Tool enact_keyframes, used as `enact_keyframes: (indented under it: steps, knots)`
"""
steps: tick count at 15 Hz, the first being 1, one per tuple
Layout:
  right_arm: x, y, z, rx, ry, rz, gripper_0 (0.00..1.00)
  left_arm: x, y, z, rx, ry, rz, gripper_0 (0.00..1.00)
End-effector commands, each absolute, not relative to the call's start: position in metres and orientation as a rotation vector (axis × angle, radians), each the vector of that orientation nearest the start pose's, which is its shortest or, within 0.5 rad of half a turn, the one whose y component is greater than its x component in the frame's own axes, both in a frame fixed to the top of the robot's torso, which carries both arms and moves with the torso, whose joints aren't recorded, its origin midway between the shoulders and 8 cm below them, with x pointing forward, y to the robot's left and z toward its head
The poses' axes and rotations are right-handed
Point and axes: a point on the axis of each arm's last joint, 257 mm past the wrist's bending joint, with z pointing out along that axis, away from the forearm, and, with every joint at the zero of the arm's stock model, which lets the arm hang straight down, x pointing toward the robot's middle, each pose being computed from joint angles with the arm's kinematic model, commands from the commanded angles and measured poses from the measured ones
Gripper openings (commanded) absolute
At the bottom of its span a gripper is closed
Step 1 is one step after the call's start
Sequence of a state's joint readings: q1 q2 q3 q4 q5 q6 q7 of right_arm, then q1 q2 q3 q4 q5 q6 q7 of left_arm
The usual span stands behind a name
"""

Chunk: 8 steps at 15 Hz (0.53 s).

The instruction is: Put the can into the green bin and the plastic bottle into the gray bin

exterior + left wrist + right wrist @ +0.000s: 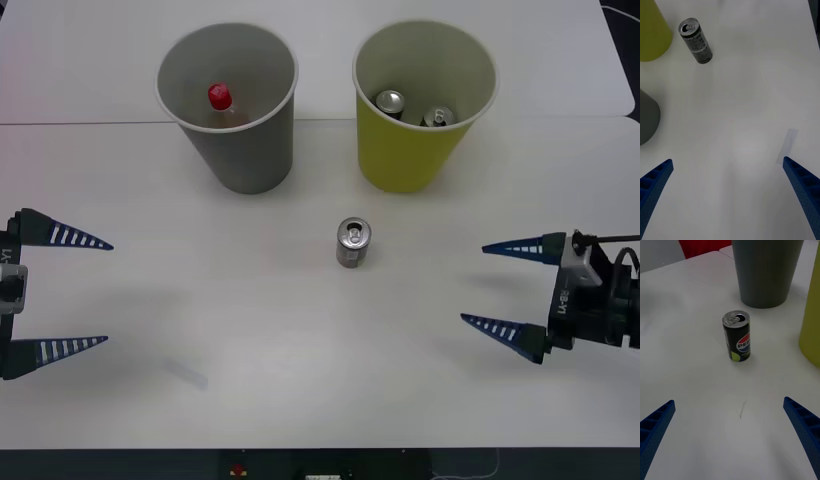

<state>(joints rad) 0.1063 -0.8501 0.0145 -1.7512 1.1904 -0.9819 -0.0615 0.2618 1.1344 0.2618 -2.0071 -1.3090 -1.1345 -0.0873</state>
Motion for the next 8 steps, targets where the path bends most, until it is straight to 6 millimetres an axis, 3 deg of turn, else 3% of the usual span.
enact_keyframes:
  steps: [1, 8]
  knots:
    - [0.39, -0.2, -0.227, -1.099, 1.605, 0.548, 1.0, 0.341, 0.286, -0.167, 1.762, 1.444, -0.118, 1.0]
    - [0.404, -0.16, -0.249, -0.935, 1.613, 0.546, 1.0, 0.341, 0.286, -0.167, 1.762, 1.444, -0.118, 1.0]
